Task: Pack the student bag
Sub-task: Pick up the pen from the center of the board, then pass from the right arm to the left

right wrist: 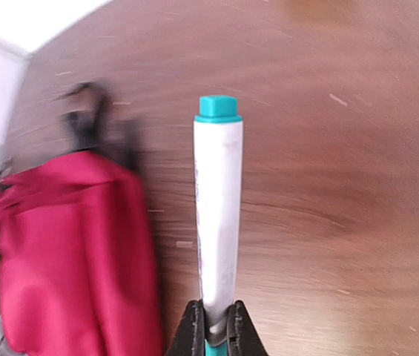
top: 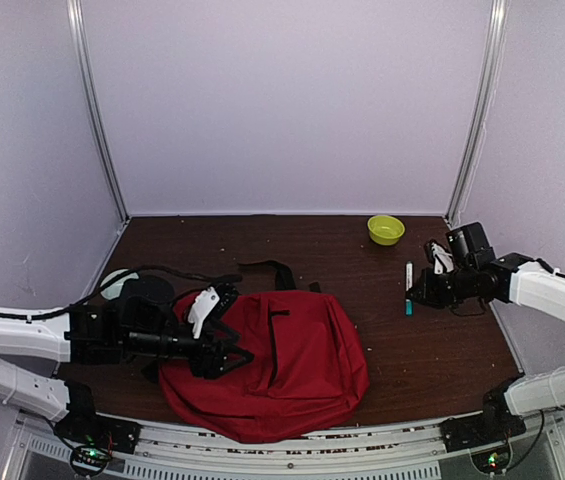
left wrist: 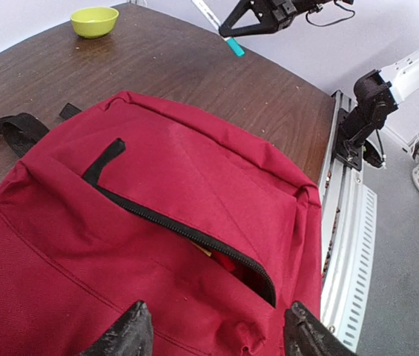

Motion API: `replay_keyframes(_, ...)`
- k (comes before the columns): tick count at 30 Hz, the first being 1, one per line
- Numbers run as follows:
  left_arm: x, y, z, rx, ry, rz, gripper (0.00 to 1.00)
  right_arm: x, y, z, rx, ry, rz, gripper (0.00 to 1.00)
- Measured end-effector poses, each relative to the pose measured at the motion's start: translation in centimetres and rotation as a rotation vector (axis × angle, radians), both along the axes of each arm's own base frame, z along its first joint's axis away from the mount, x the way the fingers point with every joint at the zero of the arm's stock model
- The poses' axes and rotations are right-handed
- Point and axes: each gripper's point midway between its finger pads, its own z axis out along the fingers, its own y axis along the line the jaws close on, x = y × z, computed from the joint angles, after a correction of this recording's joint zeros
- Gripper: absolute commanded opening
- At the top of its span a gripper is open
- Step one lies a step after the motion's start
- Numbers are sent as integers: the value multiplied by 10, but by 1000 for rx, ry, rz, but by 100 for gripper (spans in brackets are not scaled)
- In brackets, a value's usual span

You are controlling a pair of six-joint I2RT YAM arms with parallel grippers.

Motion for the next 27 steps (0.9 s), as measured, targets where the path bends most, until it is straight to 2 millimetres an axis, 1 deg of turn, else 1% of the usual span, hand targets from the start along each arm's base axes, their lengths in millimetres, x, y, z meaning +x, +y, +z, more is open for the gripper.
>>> replay_keyframes(4, -4, -7, 1, 2, 15, -38, 61, -10, 38, 35, 61, -136, 154, 0)
replay_keyframes(8, -7, -16, 5, 3, 31, -77, 60, -29, 77, 58, 90, -214, 326, 0)
replay_keyframes(10, -7, -21, 11, -3, 32, -90, 60, -41, 97, 70, 89, -254, 418, 0)
replay_keyframes(12, -6, -24, 18, -2, 33, -95, 59, -57, 120, 90, 96, -316, 523, 0)
replay_keyframes(15, -4, -29, 32, -16, 26, -97, 58, -74, 144, 118, 108, -402, 634, 0)
replay_keyframes(17, -4, -31, 39, -28, 21, -101, 57, -88, 157, 131, 113, -446, 703, 0)
replay_keyframes(19, -5, -32, 42, -34, 22, -108, 56, -99, 167, 136, 100, -475, 765, 0)
replay_keyframes(21, -7, -31, 43, -36, 30, -118, 55, -115, 180, 138, 87, -490, 837, 0)
replay_keyframes(24, -12, -31, 50, -56, 34, -139, 54, -135, 195, 131, 56, -494, 940, 0)
replay_keyframes(27, -18, -31, 64, -94, 32, -166, 54, -152, 205, 120, 26, -491, 1028, 0)
